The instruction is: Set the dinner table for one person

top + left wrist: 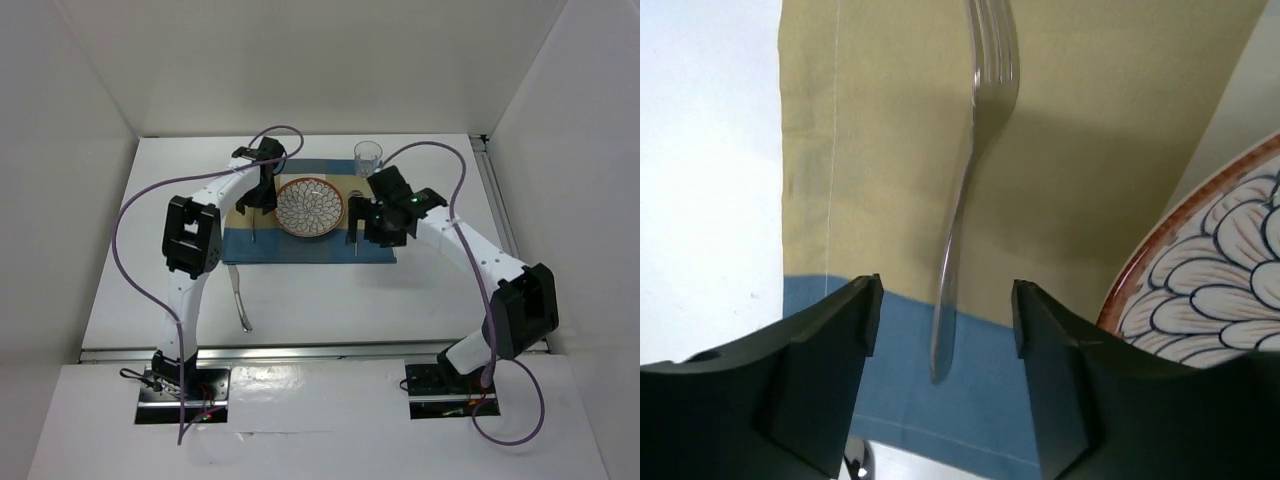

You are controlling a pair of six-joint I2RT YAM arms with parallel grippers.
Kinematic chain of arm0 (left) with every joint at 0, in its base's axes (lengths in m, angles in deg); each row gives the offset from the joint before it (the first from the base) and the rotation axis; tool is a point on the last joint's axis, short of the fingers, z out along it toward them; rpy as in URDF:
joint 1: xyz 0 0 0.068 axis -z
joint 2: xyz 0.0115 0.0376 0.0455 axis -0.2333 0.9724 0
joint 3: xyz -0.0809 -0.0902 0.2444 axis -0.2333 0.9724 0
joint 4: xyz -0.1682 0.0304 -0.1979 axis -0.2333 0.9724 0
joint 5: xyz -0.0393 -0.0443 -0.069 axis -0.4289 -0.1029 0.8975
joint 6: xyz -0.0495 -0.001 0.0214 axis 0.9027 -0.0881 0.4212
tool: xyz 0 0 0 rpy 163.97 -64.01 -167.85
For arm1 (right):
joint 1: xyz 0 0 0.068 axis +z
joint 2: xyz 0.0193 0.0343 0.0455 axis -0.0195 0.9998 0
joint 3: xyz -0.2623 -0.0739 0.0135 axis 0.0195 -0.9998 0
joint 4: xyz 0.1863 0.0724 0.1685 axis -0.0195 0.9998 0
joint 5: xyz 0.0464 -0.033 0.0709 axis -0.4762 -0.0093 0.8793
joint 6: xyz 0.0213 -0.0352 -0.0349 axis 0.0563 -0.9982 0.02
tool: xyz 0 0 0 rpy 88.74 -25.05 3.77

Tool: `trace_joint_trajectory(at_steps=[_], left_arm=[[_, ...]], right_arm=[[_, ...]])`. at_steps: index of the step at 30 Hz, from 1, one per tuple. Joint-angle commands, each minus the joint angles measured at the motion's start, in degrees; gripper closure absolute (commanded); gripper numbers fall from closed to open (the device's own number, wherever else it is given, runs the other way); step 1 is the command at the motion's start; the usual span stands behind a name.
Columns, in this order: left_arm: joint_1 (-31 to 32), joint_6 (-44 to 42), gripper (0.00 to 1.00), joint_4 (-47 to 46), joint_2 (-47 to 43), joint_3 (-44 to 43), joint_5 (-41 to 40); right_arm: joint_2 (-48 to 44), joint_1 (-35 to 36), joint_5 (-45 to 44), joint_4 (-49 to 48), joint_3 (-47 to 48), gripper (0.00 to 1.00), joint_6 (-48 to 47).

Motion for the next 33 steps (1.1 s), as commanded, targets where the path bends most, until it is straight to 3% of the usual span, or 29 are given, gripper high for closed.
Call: trace_joint_trajectory(at_steps=[1,3,6,12,18,22,27,33], left_arm=[[-0.53,0.18,0.27,2.53,-5.03,1.06,0.88],[-0.53,0.18,0.13,2.53,-9.25,1.95,2.01],[-0.53,0.79,0.07,5.68,-15.91,2.56,2.02],[-7.53,6.14,0.08,9.74,-32.53,7.99,2.89],[-18.26,8.35,0.10,6.93,-51.79,20.31,5.88],[-23.11,6.25,0.10,4.47,-57.42,23.65,13.07],[-25.31,4.22,0.11,5.52,-57.43,23.05,12.92],[-25.32,4.22,0.11,5.61,-57.96,24.54,14.15]], right_arm=[[0.06,9.86,-1.52,-1.13,1.49,0.01,3.38],[2.78,13.40,-3.01,-1.75,2.72,0.01,4.95],[7.78,19.38,-4.42,-3.67,6.49,0.01,5.84],[22.09,28.70,-6.53,-7.29,17.97,0.02,4.36],[36.59,35.12,-4.87,-8.69,32.32,0.18,1.36],[43.99,37.06,-4.16,-8.17,39.62,0.18,0.84],[50.77,38.38,-4.16,-5.98,47.09,0.23,-0.31],[52.10,41.10,-7.31,-5.36,45.09,0.28,-0.31]])
